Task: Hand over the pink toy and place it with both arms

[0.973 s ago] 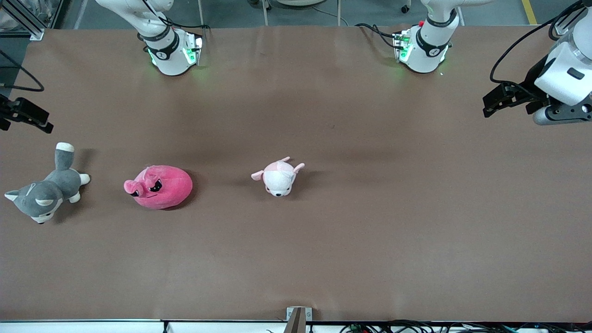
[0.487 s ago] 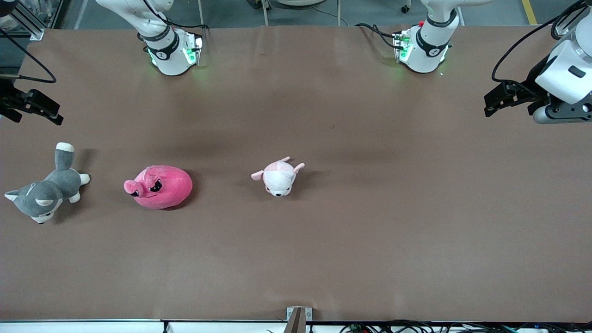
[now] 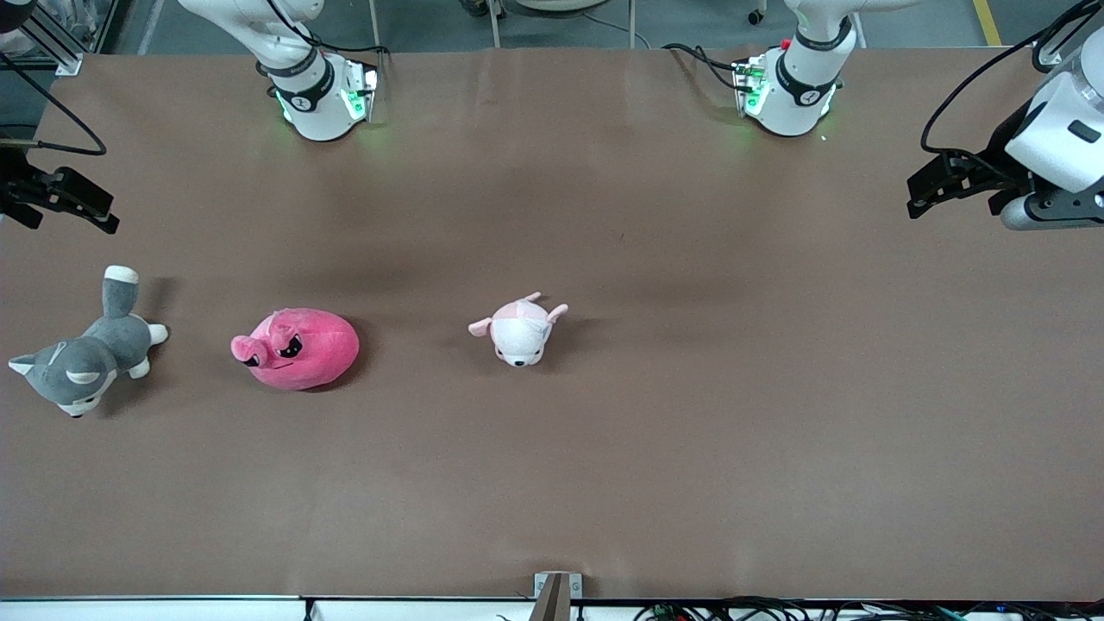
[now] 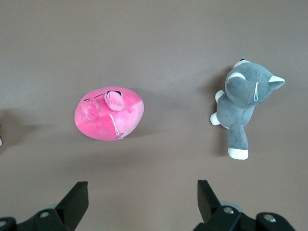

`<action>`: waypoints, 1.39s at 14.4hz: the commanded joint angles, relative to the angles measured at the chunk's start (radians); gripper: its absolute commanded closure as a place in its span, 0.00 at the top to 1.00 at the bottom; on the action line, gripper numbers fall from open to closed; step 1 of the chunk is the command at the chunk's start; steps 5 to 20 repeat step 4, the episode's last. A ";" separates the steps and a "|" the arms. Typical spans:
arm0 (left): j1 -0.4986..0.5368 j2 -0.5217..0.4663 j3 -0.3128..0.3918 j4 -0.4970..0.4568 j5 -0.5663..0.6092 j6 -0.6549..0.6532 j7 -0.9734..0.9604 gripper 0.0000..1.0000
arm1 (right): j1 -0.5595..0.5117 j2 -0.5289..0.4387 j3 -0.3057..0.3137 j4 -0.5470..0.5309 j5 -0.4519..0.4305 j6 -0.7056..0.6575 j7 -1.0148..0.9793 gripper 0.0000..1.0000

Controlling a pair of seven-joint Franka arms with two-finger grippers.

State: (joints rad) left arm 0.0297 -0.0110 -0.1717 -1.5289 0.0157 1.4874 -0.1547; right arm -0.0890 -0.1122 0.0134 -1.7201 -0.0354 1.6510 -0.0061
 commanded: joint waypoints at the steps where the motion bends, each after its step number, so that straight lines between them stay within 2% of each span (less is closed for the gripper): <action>1: 0.003 0.006 0.003 0.016 -0.006 -0.009 0.021 1.00 | -0.006 -0.029 0.007 -0.032 0.006 0.010 0.015 1.00; 20: 0.004 0.006 0.004 0.016 -0.005 -0.010 0.023 1.00 | -0.006 -0.027 0.007 -0.032 0.006 0.006 0.015 1.00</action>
